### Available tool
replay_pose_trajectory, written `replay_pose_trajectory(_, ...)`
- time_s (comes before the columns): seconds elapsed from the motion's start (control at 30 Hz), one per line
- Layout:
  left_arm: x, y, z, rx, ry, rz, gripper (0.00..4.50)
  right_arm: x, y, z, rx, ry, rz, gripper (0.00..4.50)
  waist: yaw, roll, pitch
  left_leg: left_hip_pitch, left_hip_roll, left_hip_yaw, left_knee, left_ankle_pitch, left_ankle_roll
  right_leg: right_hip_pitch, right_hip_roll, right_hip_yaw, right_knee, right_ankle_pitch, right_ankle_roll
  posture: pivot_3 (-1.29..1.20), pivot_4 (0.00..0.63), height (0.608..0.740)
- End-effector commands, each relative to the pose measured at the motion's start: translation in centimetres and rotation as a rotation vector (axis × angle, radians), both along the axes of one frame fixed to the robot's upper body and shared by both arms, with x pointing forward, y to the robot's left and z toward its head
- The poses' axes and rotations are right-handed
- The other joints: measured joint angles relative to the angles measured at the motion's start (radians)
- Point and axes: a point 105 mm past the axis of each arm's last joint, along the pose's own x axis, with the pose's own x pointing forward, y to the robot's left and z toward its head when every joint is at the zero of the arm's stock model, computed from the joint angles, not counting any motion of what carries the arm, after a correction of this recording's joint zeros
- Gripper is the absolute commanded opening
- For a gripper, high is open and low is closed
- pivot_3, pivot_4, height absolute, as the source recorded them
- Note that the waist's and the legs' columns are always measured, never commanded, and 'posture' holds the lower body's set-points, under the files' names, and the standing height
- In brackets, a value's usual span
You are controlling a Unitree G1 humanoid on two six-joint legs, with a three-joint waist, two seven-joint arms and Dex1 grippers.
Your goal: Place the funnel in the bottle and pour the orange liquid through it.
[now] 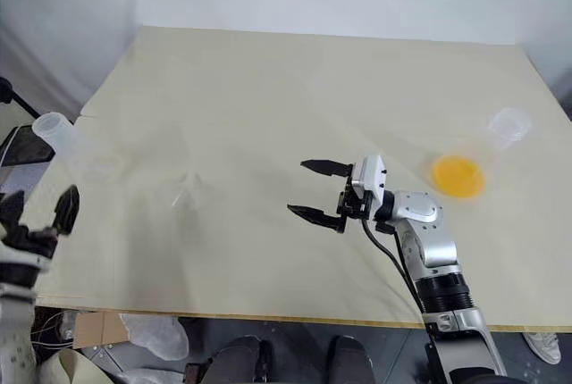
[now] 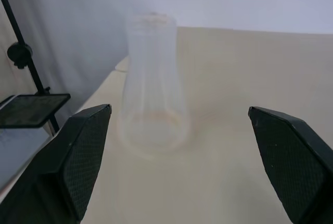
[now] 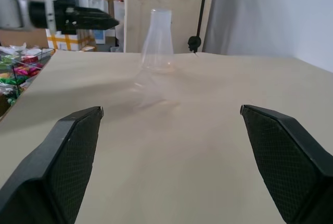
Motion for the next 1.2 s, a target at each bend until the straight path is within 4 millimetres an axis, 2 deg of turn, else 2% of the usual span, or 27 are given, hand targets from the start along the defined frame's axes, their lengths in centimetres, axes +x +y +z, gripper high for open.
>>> replay_pose_trajectory(0.03, 2.2, 1.5, 1.2, -0.007, 0.023, 0.054, 4.5, -0.3, 0.0, 1.1, 0.024, -0.054, 0.003, 4.43, -0.009, 0.0, 0.0, 0.0, 0.0, 0.0, 0.0, 0.0, 0.0, 0.0, 0.0, 0.0, 0.0, 0.0, 0.0, 0.0, 0.15, 0.74)
replay_pose_trajectory(0.2, 4.8, 2.8, 2.6, -0.016, 0.022, 0.12, 4.5, -0.4, 0.0, 1.2, 0.036, -0.057, -0.009, 4.43, -0.014, 0.0, 0.0, 0.0, 0.0, 0.0, 0.0, 0.0, -0.001, -0.001, 0.001, 0.0, 0.002, 0.0, 0.0, 0.0, 0.15, 0.74)
replay_pose_trajectory(0.3, 6.7, 2.8, 3.1, -0.008, 0.019, 0.11, 4.5, -0.4, 0.0, 1.2, 0.039, -0.058, -0.014, 4.43, -0.012, 0.0, 0.0, 0.0, 0.0, 0.0, 0.0, 0.0, -0.001, -0.001, 0.001, 0.0, 0.003, 0.0, 0.0, 0.0, 0.15, 0.74)
replay_pose_trajectory(0.47, 8.6, 2.8, 3.7, 0.007, 0.01, 0.107, 4.5, -0.3, 0.0, 1.3, 0.042, -0.062, -0.021, 4.43, -0.013, -0.001, 0.0, 0.0, 0.0, 0.0, 0.0, 0.0, -0.002, -0.002, 0.001, 0.0, 0.003, 0.0, 0.0, 0.0, 0.15, 0.74)
replay_pose_trajectory(0.67, 10.4, 2.8, 5.0, 0.037, -0.016, 0.103, 4.5, -0.4, -0.1, 0.9, 0.045, -0.062, -0.028, 4.43, -0.013, -0.001, 0.0, 0.0, 0.0, 0.0, 0.0, 0.0, -0.002, -0.002, 0.001, 0.0, 0.003, 0.0, 0.0, 0.0, 0.15, 0.74)
replay_pose_trajectory(0.8, 10.6, 3.3, 5.0, 0.045, -0.008, 0.121, 4.5, -0.4, -0.2, 0.7, 0.048, -0.062, -0.037, 4.43, -0.015, -0.001, 0.0, 0.0, -0.001, 0.0, 0.0, 0.0, -0.002, -0.002, 0.001, 0.0, 0.003, 0.0, 0.0, 0.0, 0.15, 0.74)
replay_pose_trajectory(0.9, 10.6, 3.7, 4.9, 0.054, 0.004, 0.141, 3.94, -0.4, -0.3, 0.7, 0.051, -0.063, -0.046, 4.5, -0.015, -0.001, 0.0, 0.0, 0.0, 0.001, 0.0, 0.0, -0.002, -0.002, 0.001, 0.0, 0.004, 0.0, 0.0, 0.0, 0.15, 0.74)
replay_pose_trajectory(1.07, 10.5, 4.0, 5.1, 0.05, -0.002, 0.141, 2.41, -0.3, -0.3, 0.5, 0.058, -0.064, -0.054, 4.5, -0.014, -0.001, 0.0, 0.0, 0.0, 0.0, 0.0, 0.0, -0.002, -0.002, 0.001, 0.0, 0.004, 0.0, 0.0, 0.0, 0.15, 0.74)
replay_pose_trajectory(1.2, 10.4, 3.2, 6.2, 0.043, -0.075, 0.092, 2.34, -0.2, -0.3, 0.5, 0.064, -0.068, -0.061, 4.5, -0.014, -0.001, 0.001, 0.0, 0.0, 0.0, 0.0, 0.0, -0.002, -0.002, 0.001, 0.0, 0.004, 0.0, 0.0, 0.0, 0.15, 0.74)
